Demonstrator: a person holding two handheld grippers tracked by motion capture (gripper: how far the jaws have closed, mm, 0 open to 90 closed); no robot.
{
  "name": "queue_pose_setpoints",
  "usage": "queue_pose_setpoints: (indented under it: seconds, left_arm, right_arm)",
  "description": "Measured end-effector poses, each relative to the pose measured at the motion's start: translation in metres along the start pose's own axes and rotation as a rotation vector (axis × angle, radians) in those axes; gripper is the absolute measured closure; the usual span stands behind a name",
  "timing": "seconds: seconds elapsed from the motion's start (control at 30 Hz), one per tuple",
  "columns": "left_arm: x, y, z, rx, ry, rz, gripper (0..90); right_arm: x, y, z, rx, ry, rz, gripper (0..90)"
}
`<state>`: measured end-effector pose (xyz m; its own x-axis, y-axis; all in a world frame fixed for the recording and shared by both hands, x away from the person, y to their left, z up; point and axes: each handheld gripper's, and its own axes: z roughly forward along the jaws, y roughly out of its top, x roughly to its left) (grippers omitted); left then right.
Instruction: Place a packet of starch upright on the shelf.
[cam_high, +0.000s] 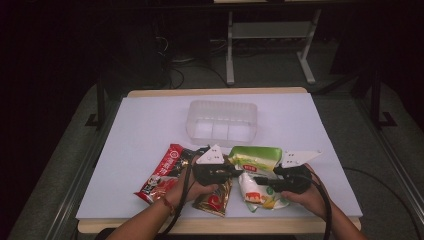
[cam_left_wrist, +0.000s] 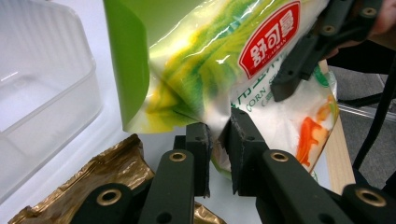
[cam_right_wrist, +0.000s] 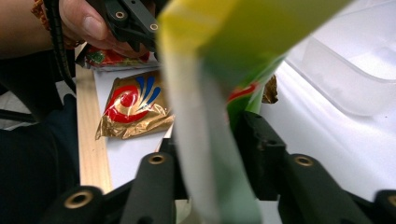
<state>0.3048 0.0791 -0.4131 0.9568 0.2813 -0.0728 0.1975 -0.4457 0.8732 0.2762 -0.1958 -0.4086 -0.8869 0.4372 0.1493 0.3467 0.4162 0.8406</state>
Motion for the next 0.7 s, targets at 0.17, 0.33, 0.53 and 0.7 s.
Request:
queue_pose_setpoints:
  seconds: [0.17, 0.33, 0.53, 0.7]
  left_arm:
    - [-0.002, 0.003, -0.002, -0.004, 0.001, 0.022, 79.9]
    - [-0.002, 0.006, -0.007, -0.029, 0.003, 0.024, 76.4]
    - [0.001, 0.006, -0.027, -0.065, 0.059, 0.011, 47.4]
    - [0.004, -0.001, -0.053, -0.090, 0.140, 0.013, 31.3]
  right_arm:
    - [0.001, 0.000, -0.002, -0.007, 0.000, 0.000, 73.6]
    - [0.004, 0.002, -0.004, -0.033, -0.029, -0.009, 77.8]
    - [0.011, 0.008, -0.009, -0.088, -0.093, -0.029, 80.1]
    - [0.011, 0.011, -0.011, -0.117, -0.156, -0.025, 80.3]
